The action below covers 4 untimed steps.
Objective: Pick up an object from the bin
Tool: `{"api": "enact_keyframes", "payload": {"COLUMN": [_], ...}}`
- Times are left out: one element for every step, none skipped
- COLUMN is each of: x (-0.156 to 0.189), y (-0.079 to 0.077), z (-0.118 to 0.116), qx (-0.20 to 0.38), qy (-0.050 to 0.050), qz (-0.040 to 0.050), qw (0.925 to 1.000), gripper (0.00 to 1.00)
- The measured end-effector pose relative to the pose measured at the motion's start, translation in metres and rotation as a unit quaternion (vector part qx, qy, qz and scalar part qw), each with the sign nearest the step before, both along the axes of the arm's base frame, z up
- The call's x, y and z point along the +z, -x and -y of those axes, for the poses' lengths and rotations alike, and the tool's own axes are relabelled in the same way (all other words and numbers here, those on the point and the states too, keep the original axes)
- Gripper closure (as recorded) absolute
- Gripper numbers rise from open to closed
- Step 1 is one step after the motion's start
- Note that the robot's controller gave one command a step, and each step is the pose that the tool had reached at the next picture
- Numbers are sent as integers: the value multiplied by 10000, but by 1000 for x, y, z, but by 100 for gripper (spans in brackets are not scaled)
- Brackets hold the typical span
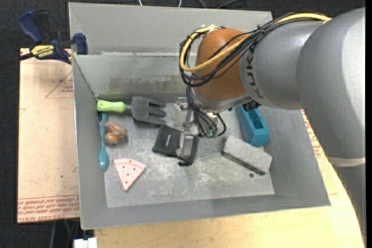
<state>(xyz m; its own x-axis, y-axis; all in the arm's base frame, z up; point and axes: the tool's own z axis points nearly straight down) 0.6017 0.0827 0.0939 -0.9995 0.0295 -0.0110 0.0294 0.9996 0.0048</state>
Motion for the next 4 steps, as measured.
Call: {"api": "enact_keyframes", "payload": {"x": [-23, -23, -23, -23], "y": [17, 36, 36, 31], "z": [-11, -19, -19, 24], "qx": [-241, -840, -835, -14], "qy": [-8, -15, -15, -29], "qz": [-55, -9, -9, 11], "qw": [9997, 9965, 9965, 10000], "gripper": [0, 100, 100, 100]}}
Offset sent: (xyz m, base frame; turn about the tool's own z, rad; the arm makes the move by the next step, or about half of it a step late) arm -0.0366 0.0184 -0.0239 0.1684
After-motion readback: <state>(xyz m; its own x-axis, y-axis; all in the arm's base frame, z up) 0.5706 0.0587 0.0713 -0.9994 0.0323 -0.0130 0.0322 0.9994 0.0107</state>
